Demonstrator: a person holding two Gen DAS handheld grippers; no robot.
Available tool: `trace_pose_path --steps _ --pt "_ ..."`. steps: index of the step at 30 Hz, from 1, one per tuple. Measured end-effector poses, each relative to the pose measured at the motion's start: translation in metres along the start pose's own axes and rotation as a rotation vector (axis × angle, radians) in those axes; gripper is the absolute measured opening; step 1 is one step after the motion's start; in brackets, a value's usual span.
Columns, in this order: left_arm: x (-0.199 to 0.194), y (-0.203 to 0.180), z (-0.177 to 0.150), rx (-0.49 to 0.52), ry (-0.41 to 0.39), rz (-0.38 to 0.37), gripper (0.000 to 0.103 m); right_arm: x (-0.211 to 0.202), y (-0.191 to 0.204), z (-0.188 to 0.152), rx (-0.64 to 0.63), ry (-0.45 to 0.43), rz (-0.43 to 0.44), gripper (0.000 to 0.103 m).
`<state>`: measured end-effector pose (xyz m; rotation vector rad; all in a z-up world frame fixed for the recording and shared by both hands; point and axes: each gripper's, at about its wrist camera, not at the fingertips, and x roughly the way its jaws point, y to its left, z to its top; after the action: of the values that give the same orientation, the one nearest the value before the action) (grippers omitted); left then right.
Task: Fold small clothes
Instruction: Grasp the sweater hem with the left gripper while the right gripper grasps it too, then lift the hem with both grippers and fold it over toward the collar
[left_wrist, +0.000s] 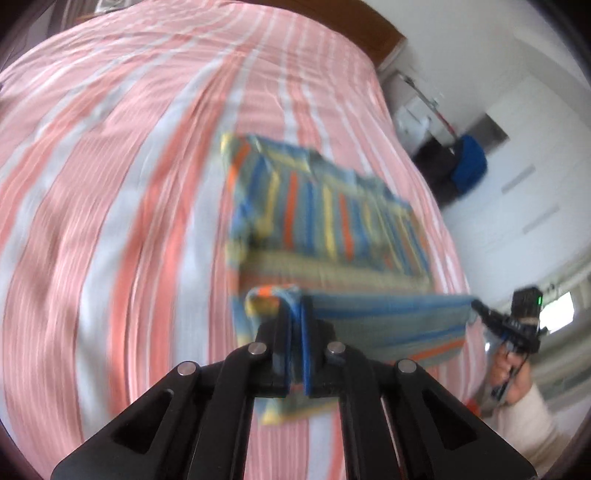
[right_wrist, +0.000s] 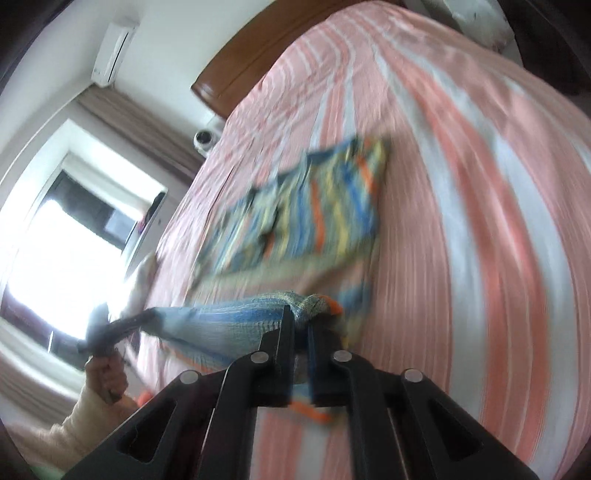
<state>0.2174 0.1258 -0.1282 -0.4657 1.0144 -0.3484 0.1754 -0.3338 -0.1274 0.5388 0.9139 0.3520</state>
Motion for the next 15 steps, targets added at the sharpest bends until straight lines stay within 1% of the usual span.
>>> trace_pose_path --steps 1,2,4,5,7,8,9,10,11,12,13,14,15 --pt "0.011 0.003 0.016 -0.013 -0.001 0.007 0.002 0.011 -0.005 0.017 0.004 -0.012 -0.009 0.006" --pt "0.019 0.010 0.031 -0.030 -0.004 0.021 0.002 0.032 -0.009 0.040 0.008 -0.023 -0.025 0.006" --pt "0.039 0.020 0.060 -0.069 -0.012 0.042 0.002 0.054 -0.020 0.068 0.022 -0.037 -0.039 0.005" --pt "0.051 0.022 0.075 -0.079 -0.019 0.064 0.002 0.076 -0.025 0.088 0.034 -0.039 -0.045 0.005" --pt "0.062 0.028 0.099 -0.080 -0.066 0.096 0.003 0.093 -0.039 0.112 0.054 -0.058 -0.057 0.006" --pt "0.071 0.030 0.113 -0.078 -0.103 0.115 0.003 0.112 -0.043 0.128 0.073 -0.092 -0.056 0.009" --pt "0.074 0.034 0.121 -0.093 -0.126 0.138 0.012 0.114 -0.053 0.139 0.082 -0.113 -0.040 0.009" --pt "0.079 0.041 0.130 -0.136 -0.146 0.169 0.027 0.129 -0.056 0.149 0.089 -0.132 -0.033 0.016" --pt "0.080 0.050 0.134 -0.187 -0.153 0.179 0.035 0.133 -0.060 0.155 0.099 -0.141 -0.053 0.029" --pt "0.076 0.058 0.133 -0.230 -0.169 0.172 0.040 0.132 -0.066 0.160 0.123 -0.157 -0.088 0.032" --pt "0.070 0.061 0.130 -0.243 -0.181 0.147 0.041 0.132 -0.067 0.162 0.150 -0.175 -0.103 0.033" --pt "0.063 0.062 0.124 -0.224 -0.185 0.114 0.043 0.125 -0.068 0.162 0.158 -0.195 -0.100 0.033" --pt "0.058 0.060 0.120 -0.186 -0.183 0.111 0.048 0.114 -0.065 0.162 0.139 -0.220 -0.106 0.035"
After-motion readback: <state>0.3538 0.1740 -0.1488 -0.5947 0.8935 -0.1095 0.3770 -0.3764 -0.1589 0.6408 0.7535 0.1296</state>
